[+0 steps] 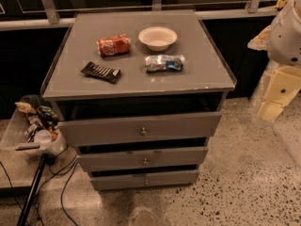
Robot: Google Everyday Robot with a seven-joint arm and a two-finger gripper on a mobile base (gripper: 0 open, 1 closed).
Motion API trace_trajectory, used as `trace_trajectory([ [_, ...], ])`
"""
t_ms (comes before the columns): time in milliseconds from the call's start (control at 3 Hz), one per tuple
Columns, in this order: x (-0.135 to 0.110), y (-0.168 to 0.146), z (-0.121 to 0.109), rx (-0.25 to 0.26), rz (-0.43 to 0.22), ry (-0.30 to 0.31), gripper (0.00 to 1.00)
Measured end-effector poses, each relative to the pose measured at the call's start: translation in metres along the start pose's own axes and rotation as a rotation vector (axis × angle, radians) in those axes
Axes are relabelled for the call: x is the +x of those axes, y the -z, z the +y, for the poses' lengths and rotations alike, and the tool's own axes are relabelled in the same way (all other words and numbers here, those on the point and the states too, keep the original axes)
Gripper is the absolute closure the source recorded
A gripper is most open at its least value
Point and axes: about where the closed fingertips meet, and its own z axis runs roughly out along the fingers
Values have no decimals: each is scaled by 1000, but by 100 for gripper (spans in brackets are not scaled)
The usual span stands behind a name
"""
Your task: Open top drawer
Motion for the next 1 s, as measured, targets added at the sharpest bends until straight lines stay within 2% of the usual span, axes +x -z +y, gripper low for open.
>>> trace_trajectory([
  [667, 0, -4, 0, -5, -17, 4, 0],
  [1000, 8, -28, 4, -31, -99, 6, 0],
])
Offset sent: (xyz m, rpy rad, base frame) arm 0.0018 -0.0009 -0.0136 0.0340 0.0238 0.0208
